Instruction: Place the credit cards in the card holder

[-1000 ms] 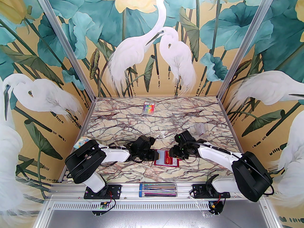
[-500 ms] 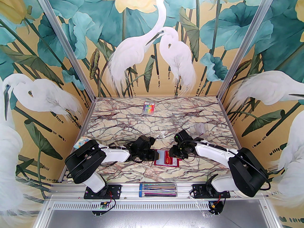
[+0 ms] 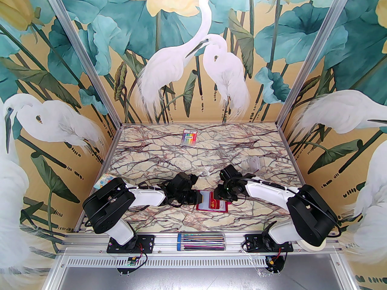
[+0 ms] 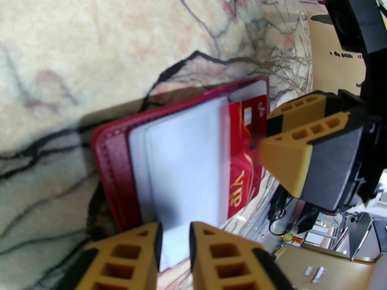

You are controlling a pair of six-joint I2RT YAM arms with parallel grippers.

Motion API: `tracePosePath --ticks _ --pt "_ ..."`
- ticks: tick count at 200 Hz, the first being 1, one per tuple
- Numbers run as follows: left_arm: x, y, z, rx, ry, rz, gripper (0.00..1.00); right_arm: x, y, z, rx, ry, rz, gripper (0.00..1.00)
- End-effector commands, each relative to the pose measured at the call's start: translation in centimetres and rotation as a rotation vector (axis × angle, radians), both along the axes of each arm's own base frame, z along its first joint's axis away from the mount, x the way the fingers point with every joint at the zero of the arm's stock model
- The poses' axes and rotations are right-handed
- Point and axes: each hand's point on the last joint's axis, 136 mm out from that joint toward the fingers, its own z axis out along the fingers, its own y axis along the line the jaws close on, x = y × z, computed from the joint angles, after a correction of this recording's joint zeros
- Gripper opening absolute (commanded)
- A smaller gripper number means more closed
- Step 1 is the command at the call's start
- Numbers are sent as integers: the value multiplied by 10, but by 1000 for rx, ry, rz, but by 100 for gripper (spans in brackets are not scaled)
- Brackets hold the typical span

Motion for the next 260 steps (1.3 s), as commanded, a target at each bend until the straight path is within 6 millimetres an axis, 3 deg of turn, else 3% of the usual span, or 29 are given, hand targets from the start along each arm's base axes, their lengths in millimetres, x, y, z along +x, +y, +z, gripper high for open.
tracePosePath --ticks 1,260 --pt "-9 16 -24 98 27 7 23 -3 -4 -4 -45 20 -9 33" --pt "-10 16 -29 96 35 7 23 -8 23 -8 -58 29 49 30"
